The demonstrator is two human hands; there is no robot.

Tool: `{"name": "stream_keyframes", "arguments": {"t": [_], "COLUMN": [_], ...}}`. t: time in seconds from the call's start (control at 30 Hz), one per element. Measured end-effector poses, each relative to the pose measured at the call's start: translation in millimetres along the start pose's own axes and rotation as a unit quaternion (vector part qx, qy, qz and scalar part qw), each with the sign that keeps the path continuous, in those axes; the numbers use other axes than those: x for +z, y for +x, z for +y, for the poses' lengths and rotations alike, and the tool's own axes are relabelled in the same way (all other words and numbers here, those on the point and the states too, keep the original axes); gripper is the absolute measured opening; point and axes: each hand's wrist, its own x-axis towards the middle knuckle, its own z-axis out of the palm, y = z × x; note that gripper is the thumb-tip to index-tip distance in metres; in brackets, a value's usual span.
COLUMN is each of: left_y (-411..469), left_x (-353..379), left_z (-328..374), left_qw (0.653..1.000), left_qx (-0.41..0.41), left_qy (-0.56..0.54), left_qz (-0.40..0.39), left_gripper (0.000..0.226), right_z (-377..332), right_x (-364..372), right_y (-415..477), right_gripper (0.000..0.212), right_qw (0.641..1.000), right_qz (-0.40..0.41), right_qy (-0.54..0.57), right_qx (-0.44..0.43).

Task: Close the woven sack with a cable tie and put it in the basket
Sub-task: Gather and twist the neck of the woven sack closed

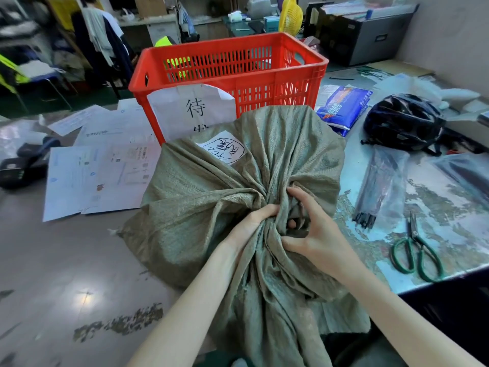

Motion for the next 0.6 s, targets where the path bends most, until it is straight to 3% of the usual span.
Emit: {"name": "stream_keyframes", "arguments": {"t": [0.13, 0.3, 0.6], "left_y": [-3.1, -6.0, -2.4], "left_x": [-0.9, -0.6, 0.6], "left_z": [1.7, 5.6, -3.1], "left_qw": [0.999, 0.998, 0.998], "left_qx": [-0.004, -0.04, -0.034], "left_qy": [-0.005, 0.022, -0.037], "left_qz": [-0.034, -0.032, -0.044], "left_gripper": [0.057, 0.023, 0.011], "right_z": [-3.2, -2.3, 5.0], "right_x": [-15.2, -26.3, -23.3], "right_y": [3.6, 7.2, 1.8], "right_gripper": [0.085, 0.084, 0.072], "right_qw": [0.998, 0.995, 0.997], "right_qz": [-0.067, -0.085, -0.075], "right_qy": [0.001, 0.007, 0.01], "right_qx": [0.021, 0.048, 0.033]}}
